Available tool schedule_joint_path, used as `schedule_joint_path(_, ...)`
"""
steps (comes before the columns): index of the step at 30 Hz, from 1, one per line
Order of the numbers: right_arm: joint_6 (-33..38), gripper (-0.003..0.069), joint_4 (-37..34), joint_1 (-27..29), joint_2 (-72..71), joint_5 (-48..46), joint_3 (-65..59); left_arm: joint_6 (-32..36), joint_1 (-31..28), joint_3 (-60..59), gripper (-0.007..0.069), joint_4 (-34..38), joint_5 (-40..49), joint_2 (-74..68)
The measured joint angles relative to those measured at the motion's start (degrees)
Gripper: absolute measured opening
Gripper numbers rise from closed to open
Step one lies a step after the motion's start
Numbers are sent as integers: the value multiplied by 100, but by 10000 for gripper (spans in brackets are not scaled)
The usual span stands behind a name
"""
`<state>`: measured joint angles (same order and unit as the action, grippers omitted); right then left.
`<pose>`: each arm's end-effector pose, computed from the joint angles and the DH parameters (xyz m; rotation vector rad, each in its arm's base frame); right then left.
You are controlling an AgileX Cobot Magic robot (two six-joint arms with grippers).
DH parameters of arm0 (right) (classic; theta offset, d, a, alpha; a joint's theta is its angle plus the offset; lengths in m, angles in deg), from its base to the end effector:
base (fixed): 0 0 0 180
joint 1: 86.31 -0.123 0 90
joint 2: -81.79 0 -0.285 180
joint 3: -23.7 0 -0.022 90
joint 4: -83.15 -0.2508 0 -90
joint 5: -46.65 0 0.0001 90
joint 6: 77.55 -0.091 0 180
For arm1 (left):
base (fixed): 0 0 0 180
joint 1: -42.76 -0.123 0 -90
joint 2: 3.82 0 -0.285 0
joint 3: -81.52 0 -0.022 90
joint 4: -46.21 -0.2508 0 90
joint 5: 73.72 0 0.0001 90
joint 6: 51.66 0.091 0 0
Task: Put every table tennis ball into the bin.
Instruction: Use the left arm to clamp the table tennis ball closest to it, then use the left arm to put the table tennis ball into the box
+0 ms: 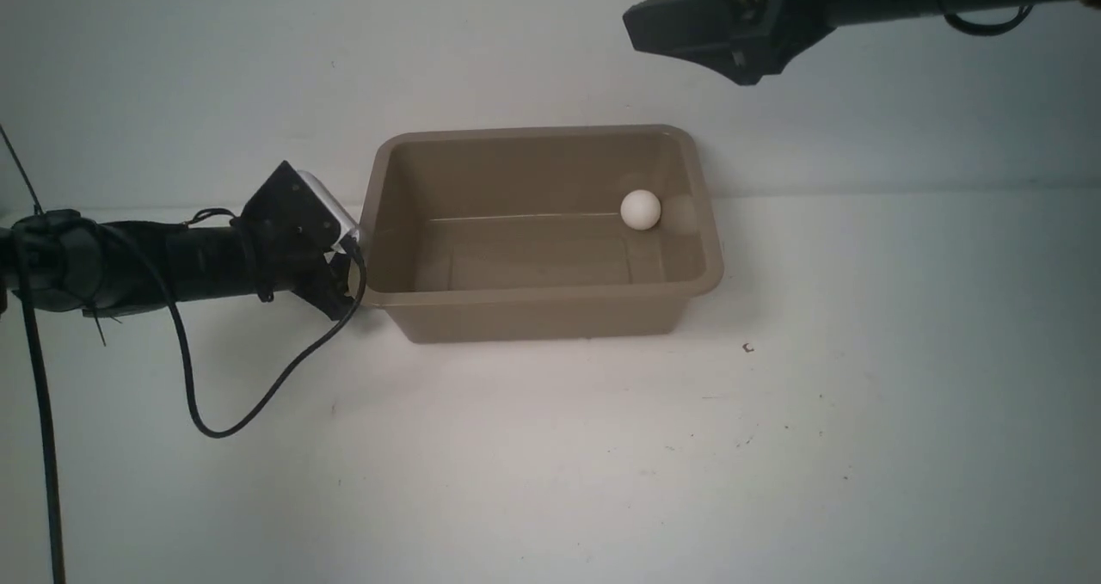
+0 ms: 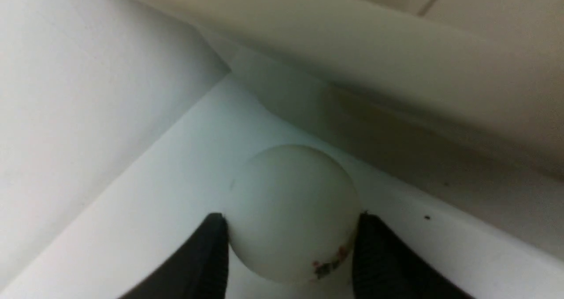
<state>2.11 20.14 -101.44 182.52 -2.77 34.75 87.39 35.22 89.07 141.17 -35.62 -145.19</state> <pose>0.3344 0.1543 0.3954 -1.1208 1.6182 0.6151 0.4771 0.0066 0.0971 0.9491 1.8851 -0.2348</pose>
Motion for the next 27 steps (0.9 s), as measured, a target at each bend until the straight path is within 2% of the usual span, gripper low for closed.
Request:
schedule_joint_path(5,-24,554,0,0,0,-6,0,-366,-143,0,328,-796,-258,414)
schedule_joint_path(10,-24,531,0,0,0,-6,0,-799,-326,0,328,-1115,-243,925)
schedule_joint_path(14,-24,526,0,0,0,-6,0,-998,-328,8,328,-1157,835,1369)
schedule_joint_path(16,-24,526,0,0,0,-6,0,-1013,-148,57,328,-1186,1472,1401)
schedule_joint_path(19,-39,526,0,0,0,-11,0,-1027,222,84,328,-1189,1607,1401)
schedule_joint_path(23,-99,526,-5,0,0,-136,0,-979,918,103,328,-1230,1096,1216)
schedule_joint_path(26,-129,526,-5,0,0,-159,0,-973,1173,103,328,-1250,584,1093)
schedule_joint_path(27,-141,526,-5,0,0,-159,0,-1030,1319,103,360,-1242,244,1010)
